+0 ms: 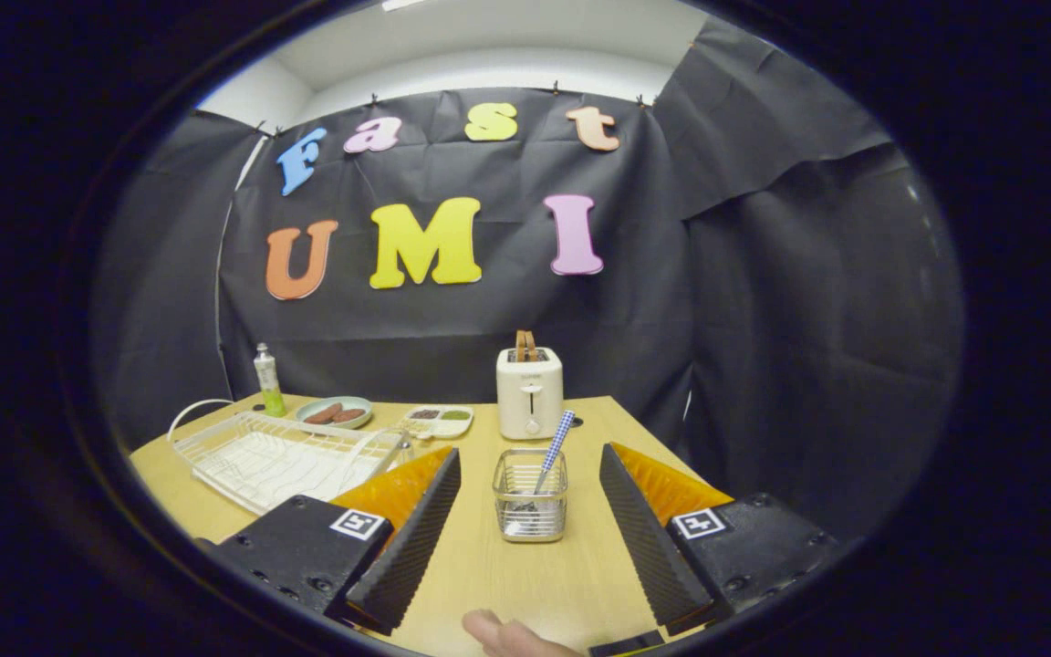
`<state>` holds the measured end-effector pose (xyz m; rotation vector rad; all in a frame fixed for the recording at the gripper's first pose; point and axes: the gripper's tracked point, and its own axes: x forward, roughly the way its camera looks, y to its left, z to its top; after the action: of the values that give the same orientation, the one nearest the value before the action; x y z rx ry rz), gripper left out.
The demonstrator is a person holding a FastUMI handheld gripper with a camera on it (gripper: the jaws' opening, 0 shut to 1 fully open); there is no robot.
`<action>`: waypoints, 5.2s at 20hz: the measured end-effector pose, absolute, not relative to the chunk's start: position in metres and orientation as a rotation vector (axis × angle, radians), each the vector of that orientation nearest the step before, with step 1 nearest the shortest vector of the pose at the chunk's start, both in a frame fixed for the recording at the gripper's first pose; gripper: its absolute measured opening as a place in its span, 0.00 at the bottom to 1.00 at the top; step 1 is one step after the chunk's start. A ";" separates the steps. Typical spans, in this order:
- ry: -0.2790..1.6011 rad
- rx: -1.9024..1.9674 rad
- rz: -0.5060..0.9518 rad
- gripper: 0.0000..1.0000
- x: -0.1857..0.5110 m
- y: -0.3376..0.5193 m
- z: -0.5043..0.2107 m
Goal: Take the plate from the dish rack, then take the spoon from the basket and place it into the plate.
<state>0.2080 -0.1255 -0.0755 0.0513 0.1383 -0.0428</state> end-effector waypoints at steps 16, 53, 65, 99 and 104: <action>0.293 0.171 0.027 0.70 0.371 -0.148 -0.117; -0.142 -0.012 0.138 0.16 0.111 0.058 0.036; -0.170 -0.029 0.246 0.18 0.066 0.178 -0.101; -0.045 -0.021 0.178 0.84 0.059 0.116 -0.116; -0.028 -0.049 0.161 1.00 0.040 0.108 -0.096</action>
<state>0.0401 0.1084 -0.0962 -0.0490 -0.0277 0.1615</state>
